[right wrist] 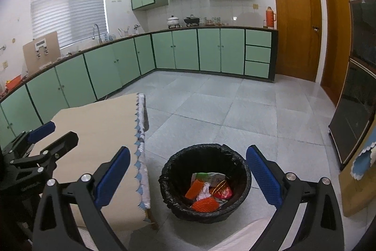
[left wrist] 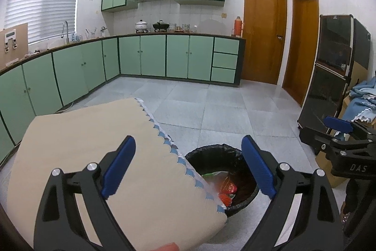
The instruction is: Collect trash
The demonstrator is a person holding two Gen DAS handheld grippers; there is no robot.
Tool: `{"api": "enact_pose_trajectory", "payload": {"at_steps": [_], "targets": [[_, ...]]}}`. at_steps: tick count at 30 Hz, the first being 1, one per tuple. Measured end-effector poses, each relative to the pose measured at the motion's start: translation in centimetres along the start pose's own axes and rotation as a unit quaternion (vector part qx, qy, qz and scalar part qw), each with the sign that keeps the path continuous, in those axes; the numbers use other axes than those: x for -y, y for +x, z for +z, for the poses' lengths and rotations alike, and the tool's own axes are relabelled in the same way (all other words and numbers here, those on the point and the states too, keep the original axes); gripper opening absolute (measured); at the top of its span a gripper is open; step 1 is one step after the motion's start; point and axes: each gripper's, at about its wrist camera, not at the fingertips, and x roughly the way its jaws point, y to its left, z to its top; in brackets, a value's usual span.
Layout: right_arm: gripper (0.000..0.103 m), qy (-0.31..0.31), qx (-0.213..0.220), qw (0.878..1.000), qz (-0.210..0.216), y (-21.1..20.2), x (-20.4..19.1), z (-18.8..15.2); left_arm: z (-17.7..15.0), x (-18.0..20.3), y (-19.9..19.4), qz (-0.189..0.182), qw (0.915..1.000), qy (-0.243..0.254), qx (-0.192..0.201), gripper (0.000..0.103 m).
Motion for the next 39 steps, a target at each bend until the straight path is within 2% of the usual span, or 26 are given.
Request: {"api": "enact_pose_trajectory", "payload": {"at_steps": [13, 39], "targets": [[0.097, -0.028, 0.018, 0.999, 0.03, -2.0, -3.5, -1.1, -1.0, -1.6, -4.7, 0.021, 0.9995, -0.01, 0.021, 0.09], [0.097, -0.033, 0.024, 0.999, 0.033, -2.5, -4.9, -1.2, -1.7, -3.0, -5.9, 0.027, 0.9991, -0.021, 0.024, 0.09]]}}
